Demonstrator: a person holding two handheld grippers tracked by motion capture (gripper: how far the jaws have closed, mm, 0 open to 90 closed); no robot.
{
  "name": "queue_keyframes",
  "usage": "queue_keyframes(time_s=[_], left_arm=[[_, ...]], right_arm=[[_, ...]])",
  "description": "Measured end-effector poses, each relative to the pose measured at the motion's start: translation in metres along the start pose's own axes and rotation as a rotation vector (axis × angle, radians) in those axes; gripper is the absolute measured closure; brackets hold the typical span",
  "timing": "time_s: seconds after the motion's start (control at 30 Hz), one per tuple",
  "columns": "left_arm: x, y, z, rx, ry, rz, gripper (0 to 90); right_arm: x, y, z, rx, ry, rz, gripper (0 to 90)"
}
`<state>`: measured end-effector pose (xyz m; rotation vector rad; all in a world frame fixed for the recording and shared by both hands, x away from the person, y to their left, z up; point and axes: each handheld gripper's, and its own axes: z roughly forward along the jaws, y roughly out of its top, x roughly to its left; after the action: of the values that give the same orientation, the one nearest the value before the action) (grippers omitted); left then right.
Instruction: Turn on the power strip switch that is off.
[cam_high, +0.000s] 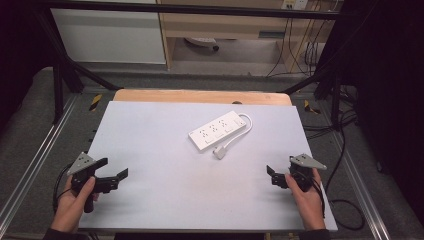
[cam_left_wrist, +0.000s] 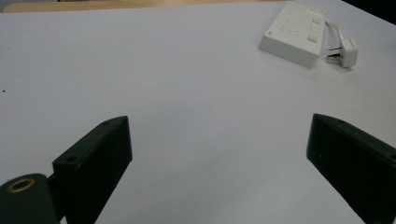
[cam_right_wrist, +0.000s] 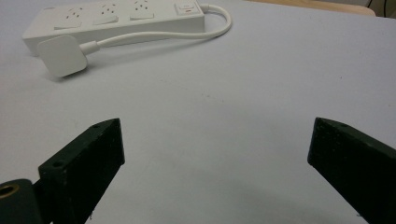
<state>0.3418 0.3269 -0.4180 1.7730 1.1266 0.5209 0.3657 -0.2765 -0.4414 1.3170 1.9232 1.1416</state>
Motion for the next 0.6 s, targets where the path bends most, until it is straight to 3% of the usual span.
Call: queue_keyframes(time_s=[0.4,0.6], left_arm=[[-0.0014,-0.0001,0.0005,0.006,-0.009,0.005,6.5],[-0.0016,0.0000,0.0002,0.000,-0.014,0.003,6.5]], right_arm=[[0.0045,0.0020,-0.0008,-0.016,0.021,-0.011,4.9],[0.0062,0.0035,0.0004,-0.006,0.029,0.018,4.0]])
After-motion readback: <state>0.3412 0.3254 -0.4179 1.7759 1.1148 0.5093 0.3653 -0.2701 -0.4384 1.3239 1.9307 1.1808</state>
